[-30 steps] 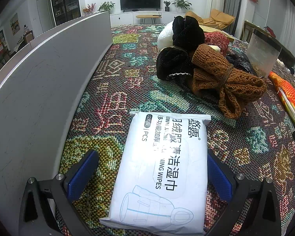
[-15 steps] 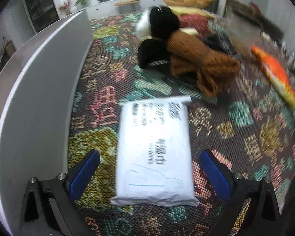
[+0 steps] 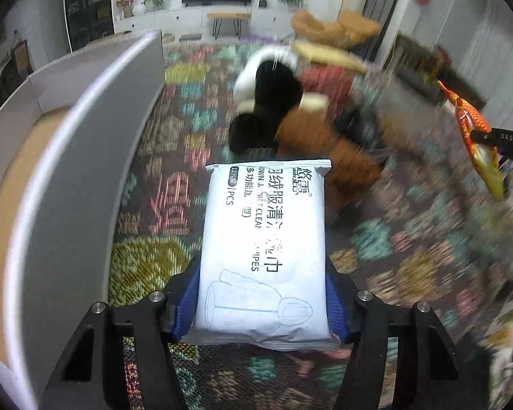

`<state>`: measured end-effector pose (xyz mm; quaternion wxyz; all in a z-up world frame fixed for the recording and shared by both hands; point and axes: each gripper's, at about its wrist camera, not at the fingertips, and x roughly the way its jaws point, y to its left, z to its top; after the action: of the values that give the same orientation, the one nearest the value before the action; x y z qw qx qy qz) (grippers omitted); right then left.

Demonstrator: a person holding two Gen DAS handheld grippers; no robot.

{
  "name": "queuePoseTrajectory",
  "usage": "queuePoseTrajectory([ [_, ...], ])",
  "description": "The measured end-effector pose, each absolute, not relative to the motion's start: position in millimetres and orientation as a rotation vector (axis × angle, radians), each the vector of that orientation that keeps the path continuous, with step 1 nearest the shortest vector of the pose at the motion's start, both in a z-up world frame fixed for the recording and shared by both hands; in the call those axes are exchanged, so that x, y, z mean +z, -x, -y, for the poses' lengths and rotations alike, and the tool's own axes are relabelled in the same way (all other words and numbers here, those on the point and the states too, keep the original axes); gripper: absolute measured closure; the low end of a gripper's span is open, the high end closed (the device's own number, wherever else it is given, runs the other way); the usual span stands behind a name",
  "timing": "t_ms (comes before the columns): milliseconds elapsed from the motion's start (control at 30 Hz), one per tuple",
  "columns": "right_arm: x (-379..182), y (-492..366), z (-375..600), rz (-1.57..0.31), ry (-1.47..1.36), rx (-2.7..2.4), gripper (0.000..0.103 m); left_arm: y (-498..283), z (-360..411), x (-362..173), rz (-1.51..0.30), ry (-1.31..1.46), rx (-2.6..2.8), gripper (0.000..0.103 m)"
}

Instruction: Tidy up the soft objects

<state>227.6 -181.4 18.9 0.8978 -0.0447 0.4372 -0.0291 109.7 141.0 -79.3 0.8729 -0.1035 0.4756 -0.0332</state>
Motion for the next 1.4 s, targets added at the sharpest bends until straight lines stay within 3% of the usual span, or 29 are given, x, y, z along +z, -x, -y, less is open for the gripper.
queuePoseTrajectory([
  [200,93,-194,86,-0.819,0.018,0.231,0.073,-82,-189,-12,-0.853,0.259,-0.042,0.041],
  [433,103,-126,-91,-0.855,-0.058,0.706,0.070,-20,-304,9,-0.834,0.220,0.245,0.041],
  [500,95,-109,-134,-0.875,-0.080,0.817,0.058,-6,-331,5,-0.844,0.217,0.327,0.038],
  [567,84,-99,-168,-0.909,-0.123,0.928,0.027,8,-358,-2,-0.850,0.233,0.416,0.025],
  [600,77,-97,-185,-0.936,-0.123,0.959,0.027,12,-366,-4,-0.846,0.240,0.450,0.014],
  [667,71,-94,-199,-0.954,-0.102,0.966,0.027,22,-380,-5,-0.819,0.248,0.523,0.009],
  [867,52,-111,-124,-0.904,-0.114,0.820,0.027,22,-370,-2,-0.752,0.280,0.516,0.009],
  [1067,-18,-131,0,-0.903,0.028,0.322,0.027,-5,-274,9,-0.741,0.267,0.197,0.009],
  [1133,-44,-135,39,-0.932,0.044,0.181,0.027,-16,-227,4,-0.771,0.232,0.069,0.005],
  [1400,-108,-128,122,-0.960,0.054,-0.033,0.027,-82,-106,-101,-0.973,0.079,-0.092,0.001],
])
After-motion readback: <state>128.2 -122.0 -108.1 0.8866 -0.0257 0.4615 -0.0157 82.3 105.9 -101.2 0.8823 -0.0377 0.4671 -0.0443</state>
